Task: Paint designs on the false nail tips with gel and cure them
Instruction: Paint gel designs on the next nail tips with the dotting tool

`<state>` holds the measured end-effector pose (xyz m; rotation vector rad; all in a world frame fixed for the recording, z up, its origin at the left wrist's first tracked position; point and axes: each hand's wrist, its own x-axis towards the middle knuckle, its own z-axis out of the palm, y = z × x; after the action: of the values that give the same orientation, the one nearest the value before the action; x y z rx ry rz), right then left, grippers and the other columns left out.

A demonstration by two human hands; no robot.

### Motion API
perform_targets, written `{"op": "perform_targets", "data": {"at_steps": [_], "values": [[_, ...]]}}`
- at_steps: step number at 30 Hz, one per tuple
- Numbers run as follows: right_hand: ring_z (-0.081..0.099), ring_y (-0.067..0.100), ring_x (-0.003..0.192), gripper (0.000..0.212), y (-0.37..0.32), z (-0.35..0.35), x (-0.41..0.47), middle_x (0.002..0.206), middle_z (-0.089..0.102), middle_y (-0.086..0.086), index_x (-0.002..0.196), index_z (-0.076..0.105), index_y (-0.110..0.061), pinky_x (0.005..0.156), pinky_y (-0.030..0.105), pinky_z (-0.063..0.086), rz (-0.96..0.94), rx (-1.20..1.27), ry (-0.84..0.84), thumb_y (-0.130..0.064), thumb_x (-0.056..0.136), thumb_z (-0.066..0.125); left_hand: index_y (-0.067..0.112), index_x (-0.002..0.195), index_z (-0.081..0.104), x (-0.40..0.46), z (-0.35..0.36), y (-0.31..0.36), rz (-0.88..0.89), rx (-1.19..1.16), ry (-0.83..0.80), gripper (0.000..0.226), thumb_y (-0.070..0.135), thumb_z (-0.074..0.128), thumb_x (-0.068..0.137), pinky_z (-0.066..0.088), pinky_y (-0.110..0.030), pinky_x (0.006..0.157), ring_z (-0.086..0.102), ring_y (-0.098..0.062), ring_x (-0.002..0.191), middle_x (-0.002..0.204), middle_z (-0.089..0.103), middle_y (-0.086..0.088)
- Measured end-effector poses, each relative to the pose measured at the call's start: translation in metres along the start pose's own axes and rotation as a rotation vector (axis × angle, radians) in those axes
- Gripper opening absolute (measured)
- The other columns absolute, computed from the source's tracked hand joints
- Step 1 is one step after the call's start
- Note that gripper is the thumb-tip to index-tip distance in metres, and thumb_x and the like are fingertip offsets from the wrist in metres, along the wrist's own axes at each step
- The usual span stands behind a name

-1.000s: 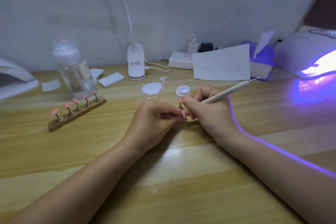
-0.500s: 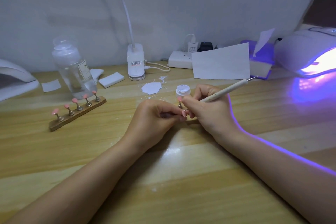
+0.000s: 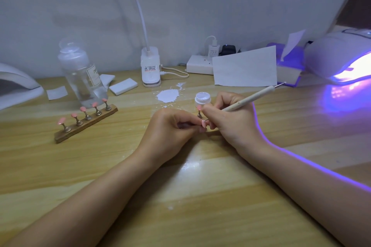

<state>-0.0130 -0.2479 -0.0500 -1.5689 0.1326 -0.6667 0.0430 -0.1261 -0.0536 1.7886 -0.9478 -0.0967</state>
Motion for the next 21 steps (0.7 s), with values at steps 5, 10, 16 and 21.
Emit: {"op": "perform_targets", "data": {"at_steps": [5,10,16,21], "values": [[0.052,0.006,0.035,0.040,-0.0006,0.0002,0.0007,0.034,0.046,-0.004,0.048,0.037,-0.010,0.041,0.011,0.038,0.002,-0.001,0.006,0.009,0.075,0.060,0.005,0.084,0.074,-0.0003,0.0001,0.0000,-0.004,0.000,0.004,0.016,-0.005,0.071,0.073,0.055,-0.028,0.077,0.066,-0.005,0.073,0.079,0.073,-0.007],[0.050,0.004,0.034,0.041,-0.0017,-0.0001,-0.0005,0.032,0.046,-0.005,0.048,0.037,-0.010,0.040,0.010,0.037,0.005,0.003,0.002,0.011,0.075,0.059,0.004,0.084,0.074,-0.0003,0.0001,0.0000,-0.007,0.000,0.002,0.015,-0.005,0.071,0.073,0.054,-0.027,0.076,0.066,-0.006,0.073,0.079,0.073,-0.007],[0.053,0.006,0.035,0.039,-0.0023,0.0001,-0.0002,0.033,0.045,-0.005,0.047,0.037,-0.010,0.041,0.010,0.038,0.007,0.001,0.009,0.010,0.073,0.057,0.006,0.084,0.074,-0.0001,0.0001,-0.0001,0.000,-0.003,0.002,0.016,-0.005,0.071,0.072,0.053,-0.019,0.074,0.066,-0.001,0.073,0.080,0.073,-0.005],[0.051,0.004,0.034,0.037,-0.0036,0.0003,-0.0016,0.032,0.045,-0.005,0.046,0.037,-0.010,0.040,0.010,0.037,0.005,-0.006,0.002,0.011,0.071,0.055,0.006,0.084,0.074,-0.0003,0.0001,-0.0002,0.002,-0.005,-0.002,0.016,-0.005,0.071,0.073,0.054,-0.020,0.075,0.066,-0.002,0.073,0.080,0.073,-0.005]]}}
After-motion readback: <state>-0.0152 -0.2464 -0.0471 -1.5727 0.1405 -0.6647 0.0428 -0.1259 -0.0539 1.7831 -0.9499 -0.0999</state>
